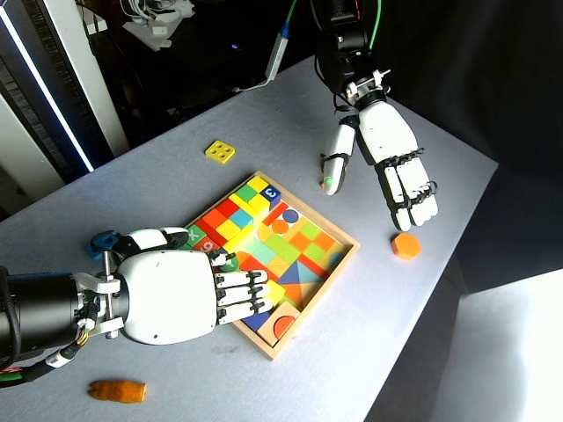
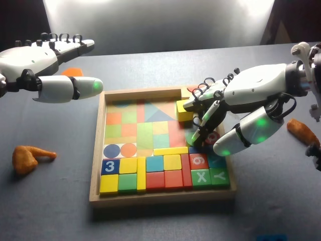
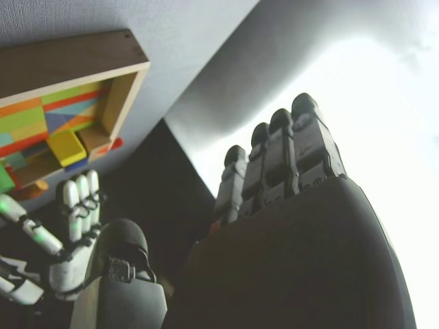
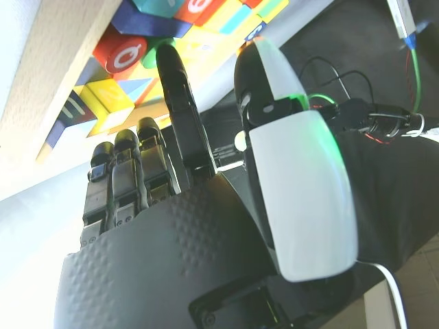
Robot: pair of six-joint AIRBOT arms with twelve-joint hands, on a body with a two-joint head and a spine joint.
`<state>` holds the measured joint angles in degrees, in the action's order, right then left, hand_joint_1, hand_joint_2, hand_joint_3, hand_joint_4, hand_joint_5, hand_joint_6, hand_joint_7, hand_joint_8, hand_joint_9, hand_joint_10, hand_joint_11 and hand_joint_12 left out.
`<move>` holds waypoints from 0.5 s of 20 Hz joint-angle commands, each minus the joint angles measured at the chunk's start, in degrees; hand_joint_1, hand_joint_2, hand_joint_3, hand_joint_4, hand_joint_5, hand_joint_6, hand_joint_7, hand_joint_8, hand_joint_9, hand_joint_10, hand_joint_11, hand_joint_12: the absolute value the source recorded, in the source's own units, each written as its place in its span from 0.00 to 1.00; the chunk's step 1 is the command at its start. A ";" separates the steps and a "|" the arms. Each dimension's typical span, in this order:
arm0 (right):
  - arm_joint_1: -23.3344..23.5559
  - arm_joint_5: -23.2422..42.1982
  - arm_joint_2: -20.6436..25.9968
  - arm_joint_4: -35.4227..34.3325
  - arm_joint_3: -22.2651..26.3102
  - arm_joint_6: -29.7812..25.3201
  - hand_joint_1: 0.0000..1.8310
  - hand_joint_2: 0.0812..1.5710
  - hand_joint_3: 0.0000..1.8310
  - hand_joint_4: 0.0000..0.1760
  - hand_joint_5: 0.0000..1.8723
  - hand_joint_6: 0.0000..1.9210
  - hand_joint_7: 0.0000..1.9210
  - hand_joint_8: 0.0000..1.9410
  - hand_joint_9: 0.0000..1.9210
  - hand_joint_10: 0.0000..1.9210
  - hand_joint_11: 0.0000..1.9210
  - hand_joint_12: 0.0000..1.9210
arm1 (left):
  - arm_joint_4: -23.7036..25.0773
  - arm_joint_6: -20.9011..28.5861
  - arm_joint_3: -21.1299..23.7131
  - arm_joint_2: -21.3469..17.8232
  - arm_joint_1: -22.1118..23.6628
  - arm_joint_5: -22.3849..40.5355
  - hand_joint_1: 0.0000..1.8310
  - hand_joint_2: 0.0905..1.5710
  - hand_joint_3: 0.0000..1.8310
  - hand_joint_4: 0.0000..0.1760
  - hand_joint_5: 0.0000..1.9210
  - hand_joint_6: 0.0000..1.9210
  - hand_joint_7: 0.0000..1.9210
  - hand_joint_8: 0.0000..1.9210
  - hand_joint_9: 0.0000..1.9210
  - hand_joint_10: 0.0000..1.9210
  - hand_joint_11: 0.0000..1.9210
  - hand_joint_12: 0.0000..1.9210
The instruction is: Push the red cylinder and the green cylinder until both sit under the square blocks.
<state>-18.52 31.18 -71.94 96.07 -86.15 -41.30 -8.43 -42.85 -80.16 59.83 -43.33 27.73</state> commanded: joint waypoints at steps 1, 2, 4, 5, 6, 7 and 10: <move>-0.37 0.68 0.40 -0.30 0.25 0.22 0.09 0.74 0.00 1.00 0.37 0.00 0.00 0.00 0.00 0.00 0.00 0.00 | -0.70 0.00 -0.04 -0.37 0.29 6.47 0.00 0.70 0.00 0.64 0.00 0.00 0.00 0.00 0.00 0.00 0.00 0.00; -0.41 0.68 0.43 -0.29 0.27 0.21 0.10 0.74 0.00 1.00 0.37 0.00 0.00 0.00 0.00 0.00 0.00 0.00 | -0.72 0.00 -0.04 -0.36 0.25 6.48 0.00 0.70 0.00 0.53 0.00 0.00 0.00 0.00 0.00 0.00 0.00 0.00; -0.45 0.68 0.51 -0.29 0.33 0.15 0.10 0.74 0.00 1.00 0.37 0.00 0.00 0.00 0.00 0.00 0.00 0.00 | -0.79 0.00 -0.03 -0.35 0.16 6.54 0.00 0.69 0.00 0.63 0.00 0.00 0.00 0.00 0.00 0.00 0.00 0.00; -0.46 0.68 0.52 -0.29 0.34 0.13 0.10 0.74 0.00 1.00 0.37 0.00 0.00 0.00 0.00 0.00 0.00 0.00 | -0.83 0.00 -0.03 -0.35 0.14 6.54 0.00 0.69 0.00 0.57 0.00 0.00 0.00 0.00 0.00 0.00 0.00 0.00; -0.45 0.68 0.53 -0.29 0.34 0.13 0.11 0.74 0.00 1.00 0.37 0.00 0.00 0.00 0.00 0.00 0.00 0.00 | -0.84 0.00 -0.03 -0.35 0.13 6.55 0.00 0.70 0.00 0.55 0.00 0.00 0.00 0.00 0.00 0.00 0.00 0.00; -0.42 0.63 0.54 -0.29 0.34 0.12 0.12 0.73 0.00 1.00 0.38 0.00 0.00 0.00 0.00 0.00 0.00 0.00 | -0.84 0.00 -0.03 -0.35 0.11 6.57 0.00 0.70 0.00 0.55 0.00 0.00 0.00 0.00 0.00 0.00 0.00 0.00; 0.12 0.50 0.52 -0.30 0.34 0.13 0.09 0.74 0.00 1.00 0.37 0.00 0.00 0.00 0.00 0.00 0.00 0.00 | -0.85 0.00 -0.03 -0.36 0.11 6.57 0.00 0.69 0.00 0.55 0.00 0.00 0.00 0.00 0.00 0.00 0.00 0.00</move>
<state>-18.44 31.16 -71.75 96.23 -85.93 -41.39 -8.58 -42.85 -80.16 59.83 -43.53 27.81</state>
